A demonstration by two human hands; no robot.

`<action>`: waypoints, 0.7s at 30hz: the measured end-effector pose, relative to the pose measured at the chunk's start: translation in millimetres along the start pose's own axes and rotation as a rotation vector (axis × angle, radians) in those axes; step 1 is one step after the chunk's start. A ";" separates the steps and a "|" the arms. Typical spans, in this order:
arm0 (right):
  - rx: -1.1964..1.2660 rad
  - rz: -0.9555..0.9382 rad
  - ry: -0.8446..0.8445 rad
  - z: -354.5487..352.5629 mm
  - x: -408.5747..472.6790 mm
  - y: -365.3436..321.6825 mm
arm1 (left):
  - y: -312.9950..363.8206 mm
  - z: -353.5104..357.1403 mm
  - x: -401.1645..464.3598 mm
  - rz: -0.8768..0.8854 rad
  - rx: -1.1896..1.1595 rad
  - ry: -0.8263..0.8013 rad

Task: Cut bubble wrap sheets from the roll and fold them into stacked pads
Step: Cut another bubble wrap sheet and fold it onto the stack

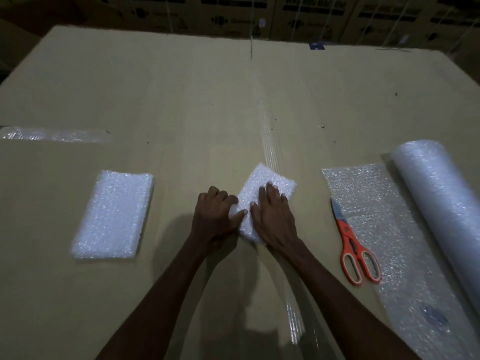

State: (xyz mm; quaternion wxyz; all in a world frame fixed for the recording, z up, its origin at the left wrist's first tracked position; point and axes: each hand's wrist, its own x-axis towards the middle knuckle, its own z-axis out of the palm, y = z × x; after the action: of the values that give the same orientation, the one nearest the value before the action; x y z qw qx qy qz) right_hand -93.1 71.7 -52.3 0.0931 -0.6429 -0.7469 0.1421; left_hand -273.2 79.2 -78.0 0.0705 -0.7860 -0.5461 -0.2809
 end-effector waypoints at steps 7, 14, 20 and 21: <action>-0.003 -0.227 -0.019 -24.3 -9.9 36.1 | 52.2 -13.1 -25.1 -0.264 -0.157 -0.069; 0.188 0.177 0.325 -46.0 -24.4 42.0 | 52.7 -6.5 -22.6 -0.238 -0.205 -0.007; 0.408 0.501 0.212 -44.8 -11.2 30.5 | 52.4 -11.0 -17.9 -0.253 -0.219 -0.067; 0.508 0.545 0.191 -44.3 -9.1 29.0 | 52.5 -13.6 -16.1 -0.299 -0.237 -0.116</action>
State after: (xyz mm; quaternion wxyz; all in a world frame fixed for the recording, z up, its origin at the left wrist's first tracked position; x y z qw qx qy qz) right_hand -50.3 70.7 -19.8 0.2775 -0.7846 -0.4776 0.2816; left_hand -234.9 39.7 -64.7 -0.0966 -0.7140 -0.6229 -0.3049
